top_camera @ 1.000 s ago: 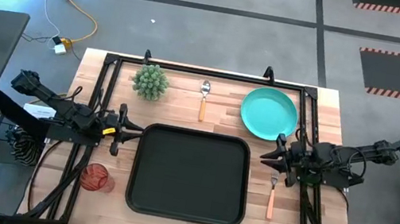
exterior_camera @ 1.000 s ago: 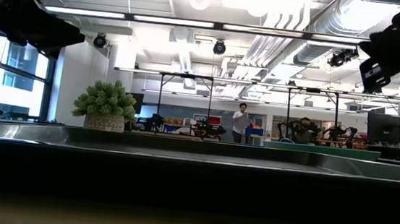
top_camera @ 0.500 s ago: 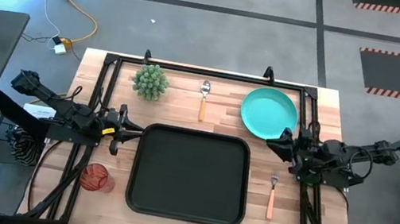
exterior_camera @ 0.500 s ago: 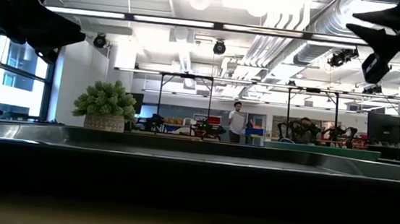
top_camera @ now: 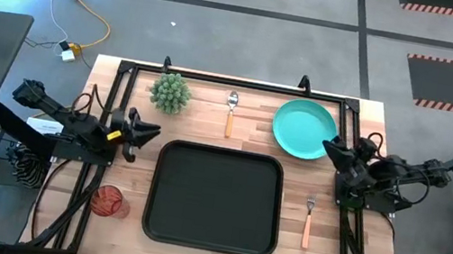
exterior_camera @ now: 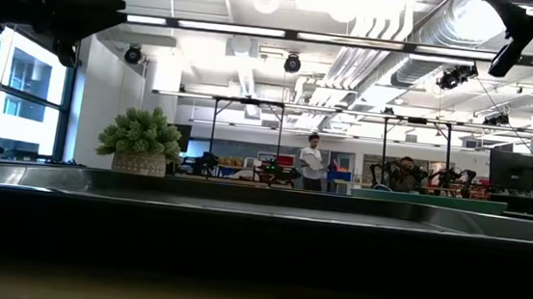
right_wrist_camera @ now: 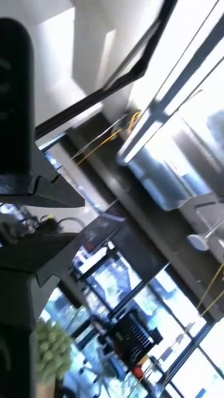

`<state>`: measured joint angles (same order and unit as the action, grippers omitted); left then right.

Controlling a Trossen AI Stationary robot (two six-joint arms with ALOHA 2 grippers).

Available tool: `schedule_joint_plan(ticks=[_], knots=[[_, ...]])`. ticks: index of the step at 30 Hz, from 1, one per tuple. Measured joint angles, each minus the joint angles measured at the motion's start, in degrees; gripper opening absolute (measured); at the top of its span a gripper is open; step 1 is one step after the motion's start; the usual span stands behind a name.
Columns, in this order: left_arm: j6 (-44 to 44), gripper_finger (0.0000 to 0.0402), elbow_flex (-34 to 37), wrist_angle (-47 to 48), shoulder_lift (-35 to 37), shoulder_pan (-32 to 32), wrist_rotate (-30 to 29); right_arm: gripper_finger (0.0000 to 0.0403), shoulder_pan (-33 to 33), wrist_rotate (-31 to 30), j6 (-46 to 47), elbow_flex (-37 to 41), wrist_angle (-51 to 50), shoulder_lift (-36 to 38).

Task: Pick and place plate/cup/fork/spoon on tray
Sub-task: Put the blue plate on the black tray

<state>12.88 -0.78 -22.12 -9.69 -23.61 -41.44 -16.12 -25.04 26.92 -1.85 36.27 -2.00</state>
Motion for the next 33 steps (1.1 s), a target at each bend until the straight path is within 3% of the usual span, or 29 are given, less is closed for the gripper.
schedule_joint_plan(ticks=[8,16,22,29,33], knots=[[0.5,0.0076,0.0,-4.9,0.0,0.0,-4.2,0.0067,0.0,-0.5,-0.7,-1.2,1.6,-0.2],[0.5,0.0076,0.0,-7.8,0.0,0.0,-4.4,0.0067,0.0,-0.6,-11.3,-10.0,-6.9,-0.9],[1.0,0.0076,0.0,-7.9,0.0,0.0,-4.3,0.0067,0.0,-6.4,-15.4,-20.6,-24.3,-3.1],[4.4,0.0076,0.0,-8.9,0.0,0.0,-4.2,0.0067,0.0,-18.5,-14.9,-34.4,-48.3,-9.6],[3.5,0.0076,0.0,-8.9,0.0,0.0,-5.2,0.0067,0.0,-22.0,-12.3,-41.7,-60.3,-14.6]])
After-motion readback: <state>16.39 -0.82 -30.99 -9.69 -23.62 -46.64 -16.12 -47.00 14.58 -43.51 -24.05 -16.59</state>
